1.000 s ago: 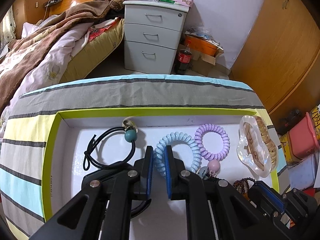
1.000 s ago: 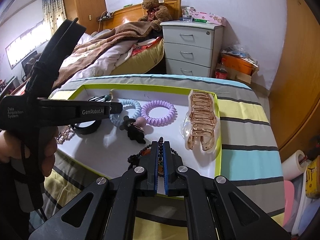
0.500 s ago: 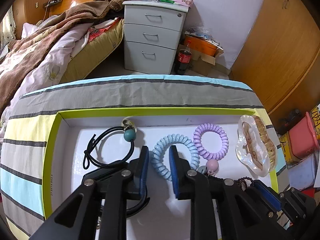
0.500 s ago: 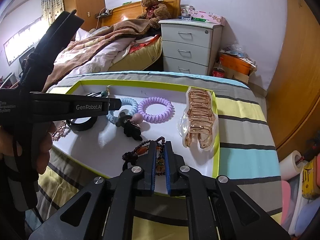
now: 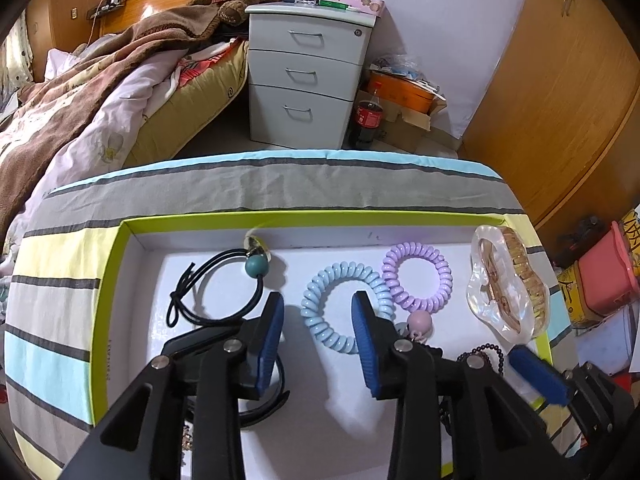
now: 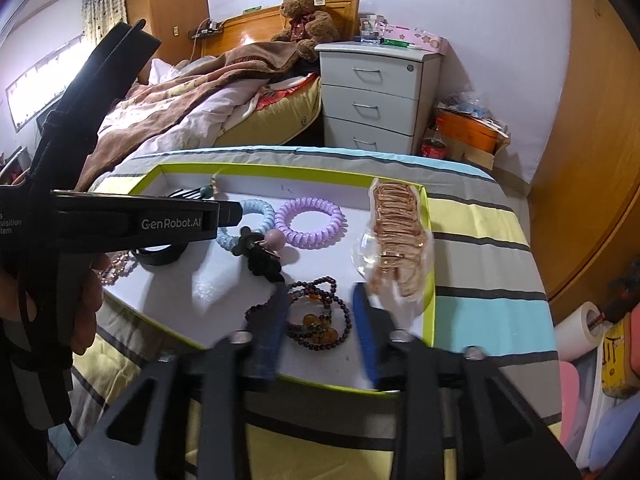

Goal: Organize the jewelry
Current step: 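Open both grippers to drop the hair tie and bracelet into the lid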

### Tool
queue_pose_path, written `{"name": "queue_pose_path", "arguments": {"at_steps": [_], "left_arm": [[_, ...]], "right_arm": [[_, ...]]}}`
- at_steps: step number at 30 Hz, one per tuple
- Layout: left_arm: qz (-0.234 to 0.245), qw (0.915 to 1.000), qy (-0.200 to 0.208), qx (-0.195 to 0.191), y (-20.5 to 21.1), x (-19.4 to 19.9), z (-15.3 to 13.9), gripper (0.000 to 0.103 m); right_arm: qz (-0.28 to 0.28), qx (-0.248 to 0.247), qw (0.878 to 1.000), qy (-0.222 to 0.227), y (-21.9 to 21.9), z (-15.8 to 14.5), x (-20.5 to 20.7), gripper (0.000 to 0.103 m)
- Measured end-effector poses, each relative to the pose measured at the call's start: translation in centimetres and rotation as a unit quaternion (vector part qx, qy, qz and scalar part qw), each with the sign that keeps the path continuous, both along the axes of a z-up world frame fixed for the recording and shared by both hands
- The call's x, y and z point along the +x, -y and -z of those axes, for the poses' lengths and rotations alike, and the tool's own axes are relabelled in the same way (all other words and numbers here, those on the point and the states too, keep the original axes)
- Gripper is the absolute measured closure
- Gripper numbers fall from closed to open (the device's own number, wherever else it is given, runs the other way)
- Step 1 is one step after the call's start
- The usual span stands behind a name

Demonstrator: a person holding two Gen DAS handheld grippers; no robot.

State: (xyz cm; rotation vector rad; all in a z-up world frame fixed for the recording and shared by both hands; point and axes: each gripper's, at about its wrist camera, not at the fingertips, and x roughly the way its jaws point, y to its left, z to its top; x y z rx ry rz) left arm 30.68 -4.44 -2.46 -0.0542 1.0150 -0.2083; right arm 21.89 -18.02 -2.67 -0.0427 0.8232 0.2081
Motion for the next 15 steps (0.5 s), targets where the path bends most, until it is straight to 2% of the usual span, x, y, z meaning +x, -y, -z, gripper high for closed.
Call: {"name": "queue_pose_path", "arguments": {"at_steps": [8, 12, 15], "left_arm": [[-0.009, 0.9998, 0.014, 0.006, -0.4, -1.6, -1.2, 0.055], [-0.018, 0.9996, 0.024, 0.004, -0.9, -2.9, -2.0, 0.055], [-0.025, 0.9987, 0.04, 0.02, -1.1, -4.4, -2.8, 0.054]], "right_arm": [[0.006, 0.005, 1.0, 0.012, 0.0, -1.0, -1.1, 0.061], [0.01, 0.011, 1.0, 0.022, 0.0, -1.8, -2.3, 0.06], [0.013, 0.008, 0.999, 0.032, -0.1, -2.4, -3.5, 0.06]]}}
